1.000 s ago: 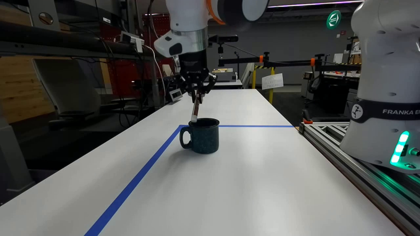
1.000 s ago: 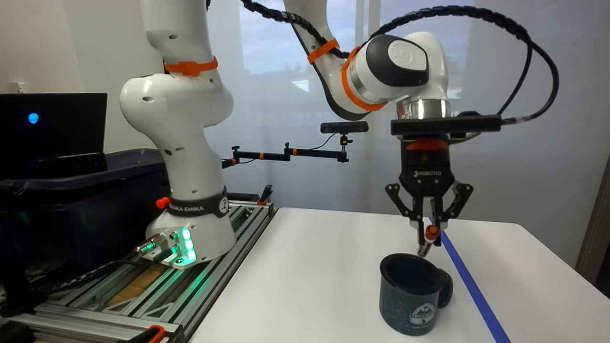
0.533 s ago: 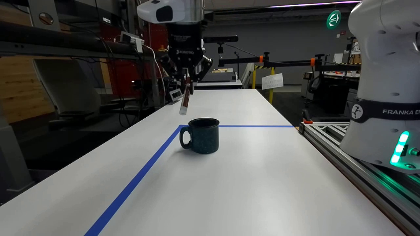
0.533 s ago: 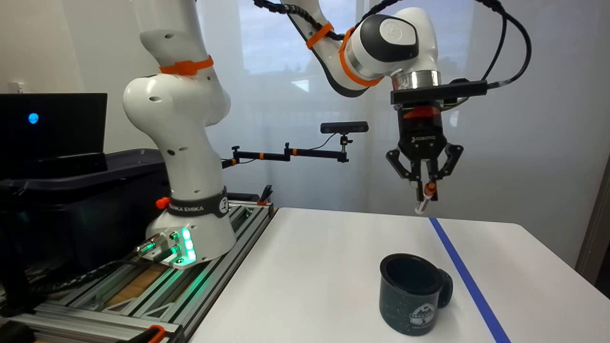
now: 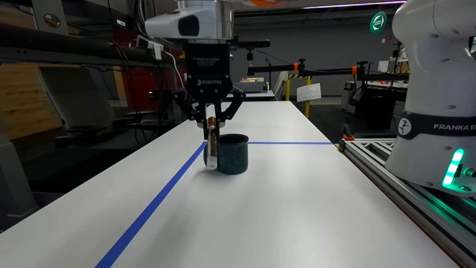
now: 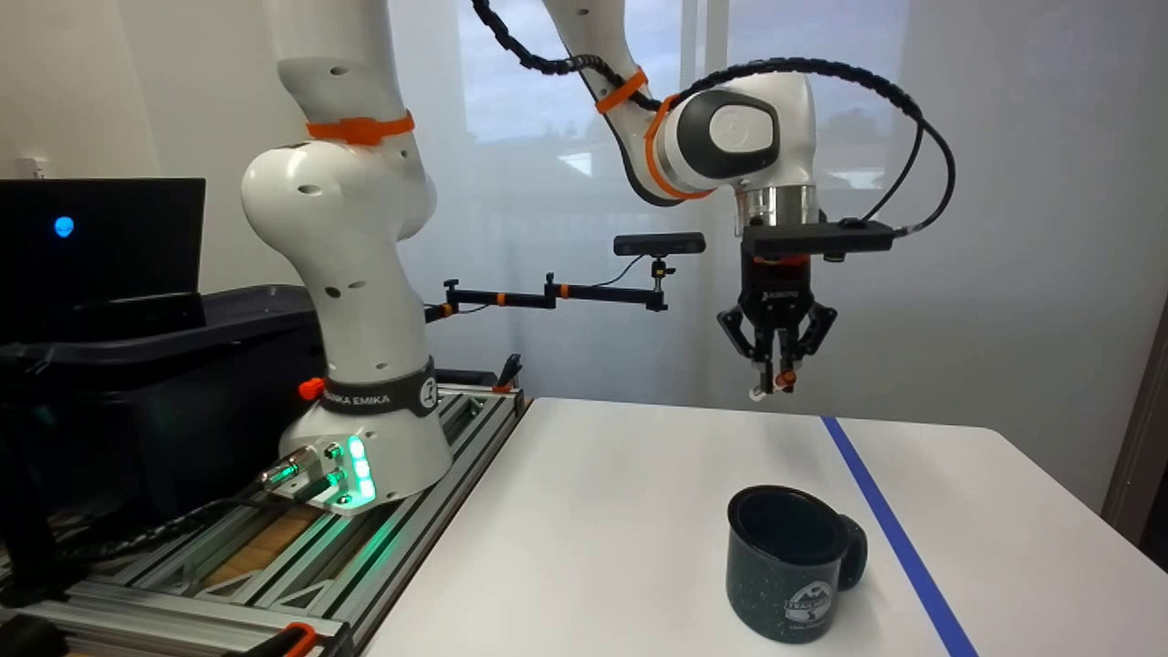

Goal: Remove the marker from the mug.

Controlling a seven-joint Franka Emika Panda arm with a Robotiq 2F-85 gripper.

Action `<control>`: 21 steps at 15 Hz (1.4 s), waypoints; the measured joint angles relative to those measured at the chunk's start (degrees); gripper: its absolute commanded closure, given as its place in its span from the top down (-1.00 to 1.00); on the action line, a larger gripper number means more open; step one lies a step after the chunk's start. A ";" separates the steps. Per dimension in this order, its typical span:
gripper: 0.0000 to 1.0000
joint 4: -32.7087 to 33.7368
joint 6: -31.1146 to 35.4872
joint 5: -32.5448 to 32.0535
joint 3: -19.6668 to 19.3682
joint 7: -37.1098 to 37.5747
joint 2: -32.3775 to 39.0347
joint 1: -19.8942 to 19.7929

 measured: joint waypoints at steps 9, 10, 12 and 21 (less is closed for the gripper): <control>-0.90 -1.32 4.71 7.56 0.29 -9.20 8.89 -1.89; -0.90 -1.51 5.85 7.56 0.27 -9.20 9.97 -2.39; -0.90 -1.77 8.09 7.61 0.41 -9.34 12.39 -3.34; 0.21 -1.76 14.76 0.43 -0.68 -7.55 16.51 -4.28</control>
